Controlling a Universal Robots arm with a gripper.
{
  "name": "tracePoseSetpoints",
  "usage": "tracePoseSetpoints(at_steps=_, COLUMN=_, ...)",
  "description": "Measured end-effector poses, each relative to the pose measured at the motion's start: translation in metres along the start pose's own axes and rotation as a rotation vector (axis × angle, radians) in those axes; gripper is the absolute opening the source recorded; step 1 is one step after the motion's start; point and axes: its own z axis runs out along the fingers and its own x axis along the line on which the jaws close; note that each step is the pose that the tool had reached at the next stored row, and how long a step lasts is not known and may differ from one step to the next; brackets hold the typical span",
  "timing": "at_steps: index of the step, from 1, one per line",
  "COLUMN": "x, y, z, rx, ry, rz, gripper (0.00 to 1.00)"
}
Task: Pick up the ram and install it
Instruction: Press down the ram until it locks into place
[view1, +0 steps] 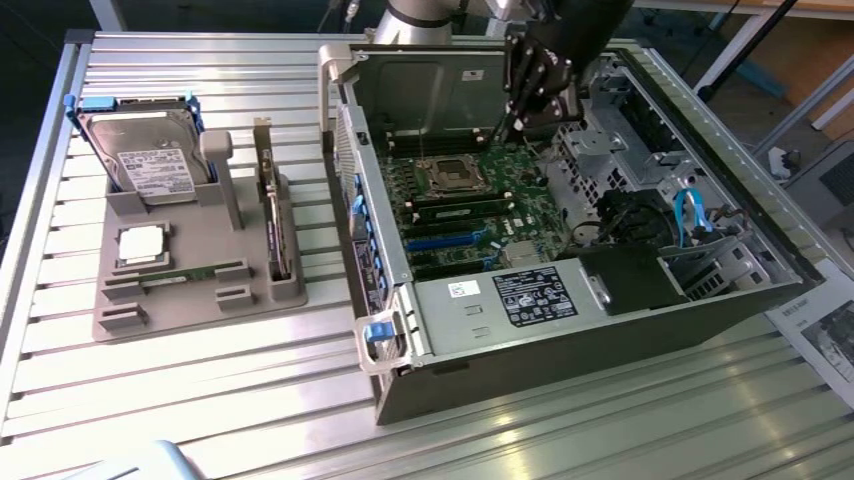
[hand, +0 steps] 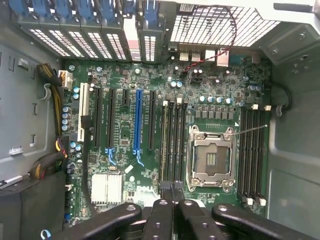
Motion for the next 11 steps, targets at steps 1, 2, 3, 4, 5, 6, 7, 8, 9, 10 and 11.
tracePoseSetpoints(at_steps=1, x=-0.0001, y=0.0001, z=-0.0020, rx=0.0005, ry=0.0000, rz=0.000, gripper=0.10)
tracePoseSetpoints(at_steps=2, x=-0.0002, y=0.0002, z=-0.0041, rx=0.0009, ry=0.0000, rz=0.000, gripper=0.10)
tracePoseSetpoints(at_steps=3, x=-0.0004, y=0.0003, z=-0.0075, rx=0.0015, ry=0.0001, rz=0.000, gripper=0.10)
tracePoseSetpoints(at_steps=4, x=-0.0004, y=0.0004, z=-0.0088, rx=0.0018, ry=0.0000, rz=0.000, gripper=0.10)
tracePoseSetpoints(at_steps=5, x=-0.0004, y=0.0005, z=-0.0097, rx=0.0021, ry=0.0000, rz=0.000, gripper=0.10)
tracePoseSetpoints(at_steps=6, x=-0.0004, y=0.0005, z=-0.0098, rx=0.0023, ry=-0.0001, rz=0.000, gripper=0.10)
tracePoseSetpoints(at_steps=7, x=-0.0004, y=0.0005, z=-0.0099, rx=0.0022, ry=0.0001, rz=0.000, gripper=0.10)
tracePoseSetpoints(at_steps=8, x=-0.0004, y=0.0005, z=-0.0099, rx=0.0022, ry=0.0001, rz=0.000, gripper=0.10)
tracePoseSetpoints(at_steps=9, x=-0.0004, y=0.0005, z=-0.0099, rx=0.0022, ry=0.0001, rz=0.000, gripper=0.10)
tracePoseSetpoints(at_steps=10, x=-0.0005, y=0.0005, z=-0.0099, rx=0.0022, ry=0.0001, rz=0.000, gripper=0.10)
tracePoseSetpoints(at_steps=11, x=-0.0004, y=0.0005, z=-0.0099, rx=0.0022, ry=0.0001, rz=0.000, gripper=0.10)
